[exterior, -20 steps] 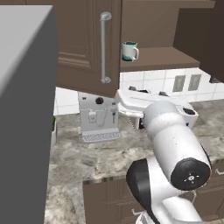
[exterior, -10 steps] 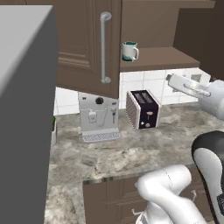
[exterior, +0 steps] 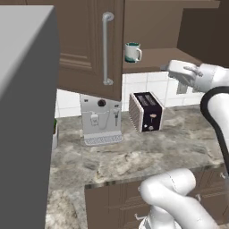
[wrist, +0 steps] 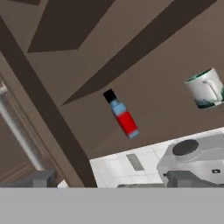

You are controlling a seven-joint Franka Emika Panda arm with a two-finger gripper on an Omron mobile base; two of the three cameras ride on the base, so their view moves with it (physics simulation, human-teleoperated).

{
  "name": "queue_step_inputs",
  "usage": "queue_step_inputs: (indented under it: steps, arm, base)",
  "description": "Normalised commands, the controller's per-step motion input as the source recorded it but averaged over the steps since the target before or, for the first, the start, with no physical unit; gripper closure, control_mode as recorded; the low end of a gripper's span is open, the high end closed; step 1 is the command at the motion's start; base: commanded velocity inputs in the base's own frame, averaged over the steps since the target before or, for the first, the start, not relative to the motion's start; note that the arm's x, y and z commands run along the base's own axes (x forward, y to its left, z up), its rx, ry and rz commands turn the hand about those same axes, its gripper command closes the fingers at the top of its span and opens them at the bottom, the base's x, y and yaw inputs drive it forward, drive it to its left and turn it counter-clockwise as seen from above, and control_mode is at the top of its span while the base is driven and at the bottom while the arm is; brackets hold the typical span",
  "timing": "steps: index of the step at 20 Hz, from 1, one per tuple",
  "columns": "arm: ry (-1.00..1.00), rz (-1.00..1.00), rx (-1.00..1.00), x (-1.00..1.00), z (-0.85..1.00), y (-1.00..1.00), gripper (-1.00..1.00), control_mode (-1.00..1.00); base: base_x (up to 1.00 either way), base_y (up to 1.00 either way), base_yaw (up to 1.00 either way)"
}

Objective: Open the cabinet directly in front. Then move the liquor and the mug to the dining counter with the candle on it.

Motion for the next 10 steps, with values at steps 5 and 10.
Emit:
queue_step_inputs:
  steps: [5, 10]
  arm:
    - [0.01, 0.05, -0.02, 0.81, -0.17, 0.44, -1.0, -1.0]
    - [0.04, 0.1, 0.0, 1.0, -0.2, 0.67, -1.0, -1.0]
  base:
    - [0.0, 0.0, 0.0]
    - [0.0, 0.0, 0.0]
